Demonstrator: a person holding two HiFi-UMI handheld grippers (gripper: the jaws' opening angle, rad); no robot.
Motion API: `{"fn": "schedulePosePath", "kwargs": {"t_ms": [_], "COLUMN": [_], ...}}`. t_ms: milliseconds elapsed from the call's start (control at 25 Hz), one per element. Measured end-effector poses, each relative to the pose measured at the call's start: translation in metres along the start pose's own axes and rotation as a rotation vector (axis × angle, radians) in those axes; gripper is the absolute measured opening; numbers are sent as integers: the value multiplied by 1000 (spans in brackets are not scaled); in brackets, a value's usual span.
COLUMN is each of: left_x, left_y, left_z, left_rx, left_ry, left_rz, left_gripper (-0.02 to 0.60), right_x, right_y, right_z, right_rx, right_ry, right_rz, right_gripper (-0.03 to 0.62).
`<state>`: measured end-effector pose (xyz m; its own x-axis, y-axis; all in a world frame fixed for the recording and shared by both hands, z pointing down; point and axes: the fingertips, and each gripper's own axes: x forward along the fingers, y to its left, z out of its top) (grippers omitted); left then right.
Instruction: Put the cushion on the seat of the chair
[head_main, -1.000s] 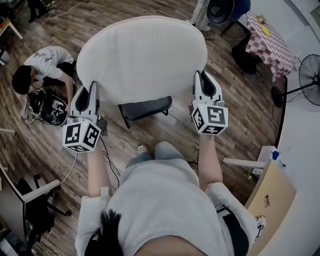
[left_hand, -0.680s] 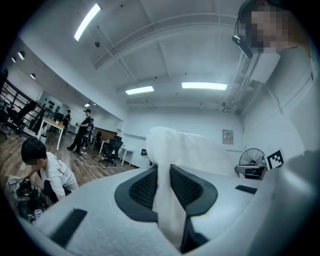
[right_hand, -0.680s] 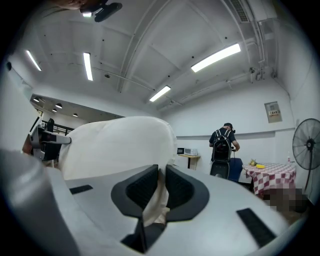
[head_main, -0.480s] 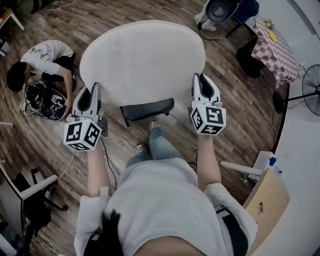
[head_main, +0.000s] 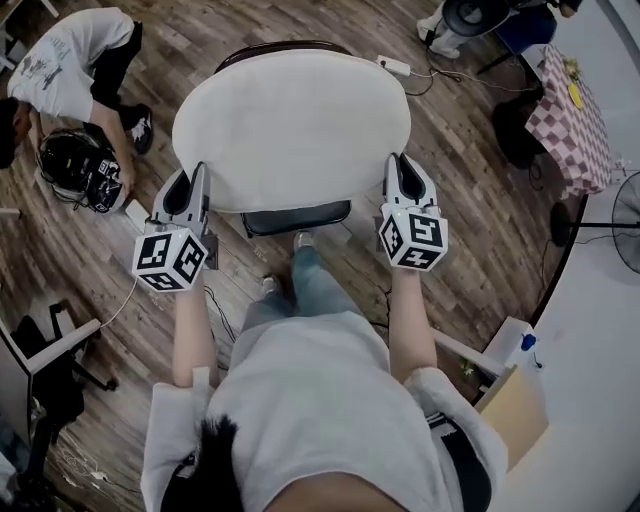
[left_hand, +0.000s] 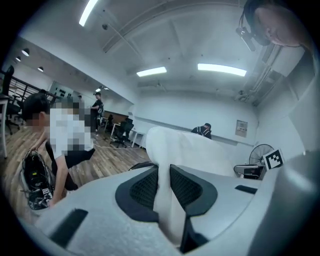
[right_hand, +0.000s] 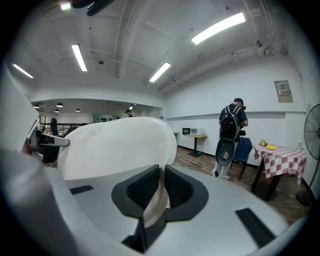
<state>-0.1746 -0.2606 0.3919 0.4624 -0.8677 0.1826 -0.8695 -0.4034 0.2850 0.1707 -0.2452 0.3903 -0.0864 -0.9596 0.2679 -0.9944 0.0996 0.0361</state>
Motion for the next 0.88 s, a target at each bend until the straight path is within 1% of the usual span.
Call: {"fn": "schedulePosePath", "kwargs": {"t_ms": [200,480,880], "left_x": [25,48,77], "left_y": [7,25,44], "left_z": [-30,-87,-156], "left_rx": [-39,-108,-160], "left_ry": [79,182,317], "left_rz": [57,125,199], "left_gripper": [63,63,61], "right_x": [33,74,121], "right_y": [-11,-17,-25], "right_z": [-26,-80,-154], "right_rx": [5,3,11], "right_ry": [73,188,342], "right_rz": [40,80,117], "right_gripper": [37,35,34]}}
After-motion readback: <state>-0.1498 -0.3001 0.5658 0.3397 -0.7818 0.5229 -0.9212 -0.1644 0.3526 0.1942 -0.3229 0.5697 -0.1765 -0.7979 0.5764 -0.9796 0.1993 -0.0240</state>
